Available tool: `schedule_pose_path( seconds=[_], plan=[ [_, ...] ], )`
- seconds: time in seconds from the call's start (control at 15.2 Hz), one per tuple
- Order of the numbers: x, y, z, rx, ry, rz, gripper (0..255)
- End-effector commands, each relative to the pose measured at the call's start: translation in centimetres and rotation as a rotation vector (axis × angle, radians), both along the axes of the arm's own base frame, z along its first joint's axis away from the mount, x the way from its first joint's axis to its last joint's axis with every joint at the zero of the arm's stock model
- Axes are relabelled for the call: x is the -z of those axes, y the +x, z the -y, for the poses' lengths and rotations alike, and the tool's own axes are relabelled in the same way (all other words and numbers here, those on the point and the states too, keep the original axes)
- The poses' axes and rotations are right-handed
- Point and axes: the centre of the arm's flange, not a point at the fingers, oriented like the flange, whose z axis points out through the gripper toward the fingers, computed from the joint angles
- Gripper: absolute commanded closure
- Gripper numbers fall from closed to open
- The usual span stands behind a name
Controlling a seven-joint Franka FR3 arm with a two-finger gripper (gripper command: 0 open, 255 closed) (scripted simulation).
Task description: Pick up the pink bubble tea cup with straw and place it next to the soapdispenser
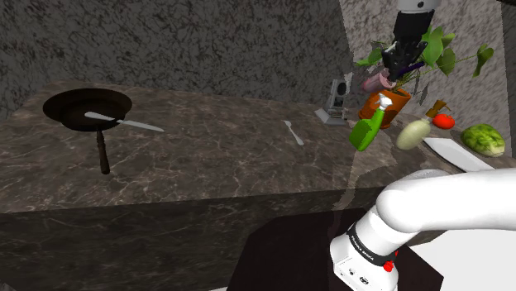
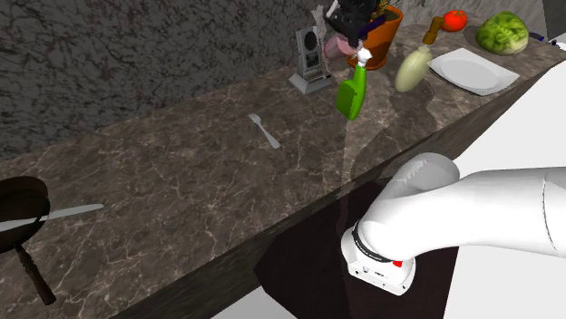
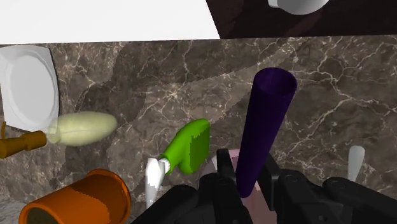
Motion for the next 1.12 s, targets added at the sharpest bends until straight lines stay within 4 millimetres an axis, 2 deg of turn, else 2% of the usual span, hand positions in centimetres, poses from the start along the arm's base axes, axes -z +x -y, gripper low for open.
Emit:
schedule_pose_path(
  seconds=[0.0,1.06],
  plan=[
    [-0.1,0.4,2.5,-0.001,-0.001,0.000,255],
    [-0.2,3.3,23.4,-0.001,-0.001,0.000,255]
  ],
)
